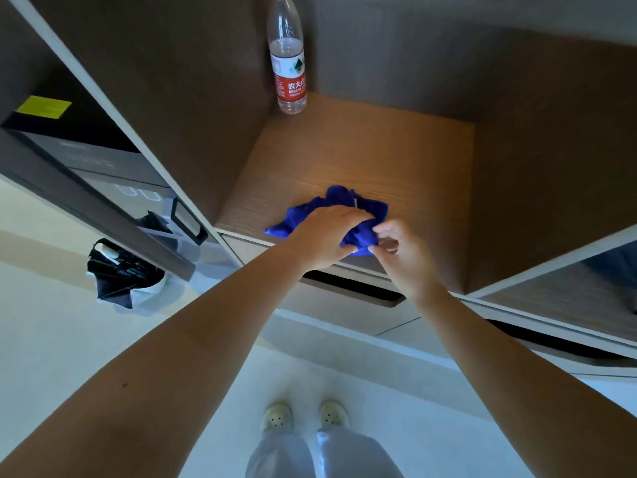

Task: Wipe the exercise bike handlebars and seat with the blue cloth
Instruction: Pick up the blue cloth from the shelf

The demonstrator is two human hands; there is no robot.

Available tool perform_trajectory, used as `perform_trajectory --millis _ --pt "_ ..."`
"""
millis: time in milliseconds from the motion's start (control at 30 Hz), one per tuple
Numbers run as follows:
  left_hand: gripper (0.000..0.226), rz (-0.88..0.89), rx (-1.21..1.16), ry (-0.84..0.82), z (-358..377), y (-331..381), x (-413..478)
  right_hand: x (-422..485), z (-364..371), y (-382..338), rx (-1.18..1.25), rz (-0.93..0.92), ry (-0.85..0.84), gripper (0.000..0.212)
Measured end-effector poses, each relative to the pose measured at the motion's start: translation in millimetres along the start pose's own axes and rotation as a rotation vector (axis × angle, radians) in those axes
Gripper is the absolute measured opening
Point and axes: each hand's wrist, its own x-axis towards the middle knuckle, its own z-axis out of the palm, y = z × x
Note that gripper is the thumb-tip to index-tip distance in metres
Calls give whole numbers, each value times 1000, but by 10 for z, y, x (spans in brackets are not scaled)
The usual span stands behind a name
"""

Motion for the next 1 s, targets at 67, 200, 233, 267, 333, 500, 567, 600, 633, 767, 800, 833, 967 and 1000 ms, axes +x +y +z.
perform_trajectory --millis 67,200,233,267,333,500,567,600,633,767,800,833,967,1000 --pt "38 -46 -25 12 -12 -5 9 -6 -3 21 15 5 -12 29" --pt "49 -95 -42 19 3 -3 -2 13 -34 80 22 -46 -77 36" --pt "51 -97 -31 18 5 2 -12 24 -46 86 -3 -83 -96 38" --pt "48 -90 -8 17 11 -1 -22 38 -54 99 -50 -149 -115 38" --pt "35 -61 28 40 21 -9 -70 75 -47 145 -236 -326 -146 34" --pt "14 54 100 181 -39 -54 -281 130 18 159 -481 -458 -99 25" --pt "13 91 113 208 -77 -93 -401 156 8 129 -564 -476 -36 26" --pt "13 96 122 211 -88 -117 -467 167 -4 110 -588 -488 -26 25" --pt "13 88 139 208 -97 -135 -535 180 -6 101 -598 -507 -40 24" --pt "15 -1 246 230 -136 -124 -742 158 52 95 -515 -483 -203 34" --pt "19 -25 280 242 -146 -125 -777 150 64 107 -496 -462 -202 39" --pt "24 -49 310 244 -150 -127 -811 147 75 127 -479 -451 -183 40" --pt "17 -197 281 210 -138 -148 -945 171 96 109 -499 -414 -125 20" --pt "12 -242 235 208 -135 -149 -978 180 103 93 -531 -416 -105 18"
